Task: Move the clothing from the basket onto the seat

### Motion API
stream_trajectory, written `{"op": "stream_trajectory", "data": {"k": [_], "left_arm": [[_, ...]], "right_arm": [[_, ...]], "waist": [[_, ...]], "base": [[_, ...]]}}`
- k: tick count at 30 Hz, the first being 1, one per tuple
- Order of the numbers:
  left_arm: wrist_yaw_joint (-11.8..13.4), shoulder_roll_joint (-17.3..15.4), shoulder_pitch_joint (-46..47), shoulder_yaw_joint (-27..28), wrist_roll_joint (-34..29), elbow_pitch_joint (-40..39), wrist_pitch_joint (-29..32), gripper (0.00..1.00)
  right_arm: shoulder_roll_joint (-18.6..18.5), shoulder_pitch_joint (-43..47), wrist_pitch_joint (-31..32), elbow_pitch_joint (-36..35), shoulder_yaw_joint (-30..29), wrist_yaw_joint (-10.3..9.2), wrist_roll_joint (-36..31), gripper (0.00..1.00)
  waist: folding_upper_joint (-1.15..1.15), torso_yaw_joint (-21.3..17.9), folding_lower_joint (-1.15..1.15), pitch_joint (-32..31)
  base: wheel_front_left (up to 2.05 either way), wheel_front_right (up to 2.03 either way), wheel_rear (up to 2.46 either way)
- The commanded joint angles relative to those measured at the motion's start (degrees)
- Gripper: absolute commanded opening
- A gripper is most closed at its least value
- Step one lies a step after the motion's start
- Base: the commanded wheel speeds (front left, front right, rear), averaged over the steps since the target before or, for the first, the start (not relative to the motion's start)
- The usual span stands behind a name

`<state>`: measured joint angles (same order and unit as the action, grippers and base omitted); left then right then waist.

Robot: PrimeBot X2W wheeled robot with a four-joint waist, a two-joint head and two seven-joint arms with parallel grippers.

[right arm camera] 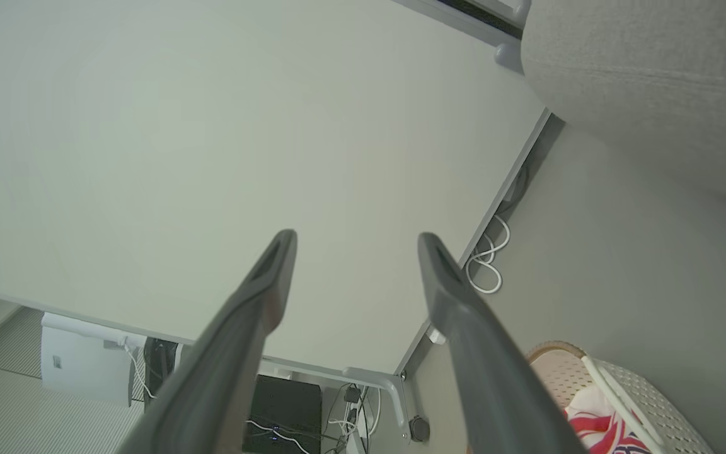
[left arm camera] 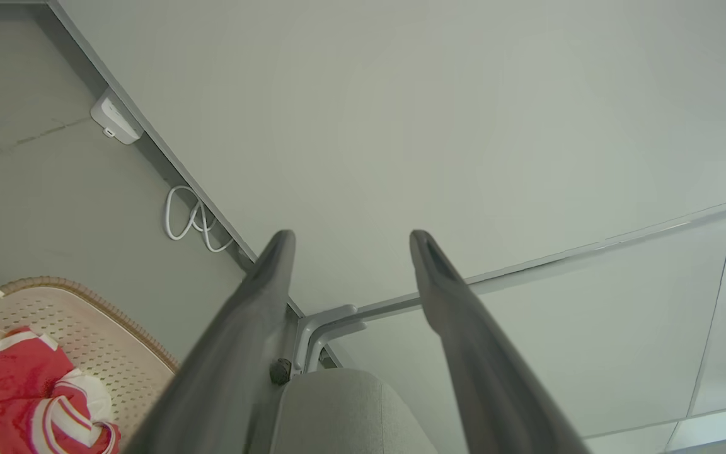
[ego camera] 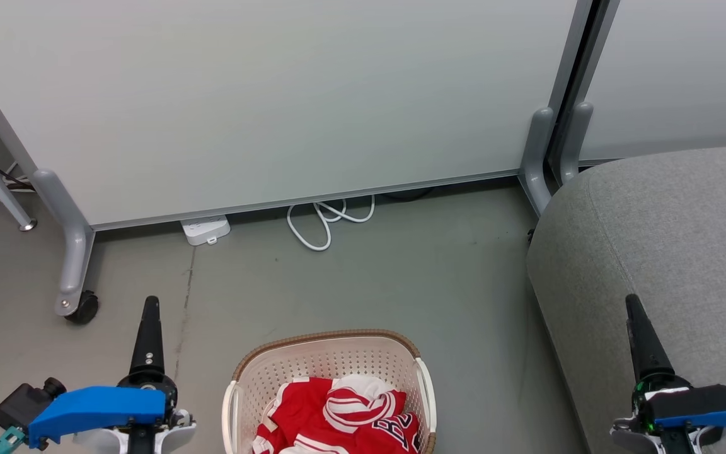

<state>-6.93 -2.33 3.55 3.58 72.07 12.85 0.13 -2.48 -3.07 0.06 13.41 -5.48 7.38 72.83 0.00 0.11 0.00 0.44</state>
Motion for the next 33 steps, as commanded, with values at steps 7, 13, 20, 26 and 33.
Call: {"op": "stream_trajectory", "data": {"k": [7,13,20,26,33], "left_arm": [[1.8,-0.5,1.6,-2.6,-10.8,-2.4,-2.1,1.00],[2.8,-0.5,1.4,-4.1,-17.0,-2.5,-3.4,1.00],[3.5,-0.5,1.3,-5.8,-24.2,-1.9,-4.7,1.00],[4.0,-0.5,1.1,-6.7,-29.1,-1.5,-5.8,1.00],[4.5,-0.6,0.9,-7.7,-34.4,-0.8,-7.0,1.00]], "right_arm": [[-0.7,-0.8,-2.1,-2.0,1.1,0.06,-8.9,1.00],[-1.2,-0.5,-3.3,-2.4,2.2,0.07,-14.5,1.00],[-1.6,0.1,-4.7,-2.0,3.1,0.08,-20.5,1.00],[-1.8,0.3,-5.8,-1.4,4.0,0.09,-25.2,1.00],[-2.0,0.6,-7.0,-1.0,4.7,0.10,-30.5,1.00]], "waist": [[0.00,0.0,0.00,0.0],[0.00,0.0,0.00,0.0],[0.00,0.1,0.00,-0.2],[0.00,0.2,0.00,-0.4],[0.00,0.3,0.00,-0.5]], "base": [[0.00,0.00,0.00],[0.00,0.00,0.00],[0.00,0.00,0.00],[0.00,0.00,0.00],[0.00,0.00,0.00]]}}
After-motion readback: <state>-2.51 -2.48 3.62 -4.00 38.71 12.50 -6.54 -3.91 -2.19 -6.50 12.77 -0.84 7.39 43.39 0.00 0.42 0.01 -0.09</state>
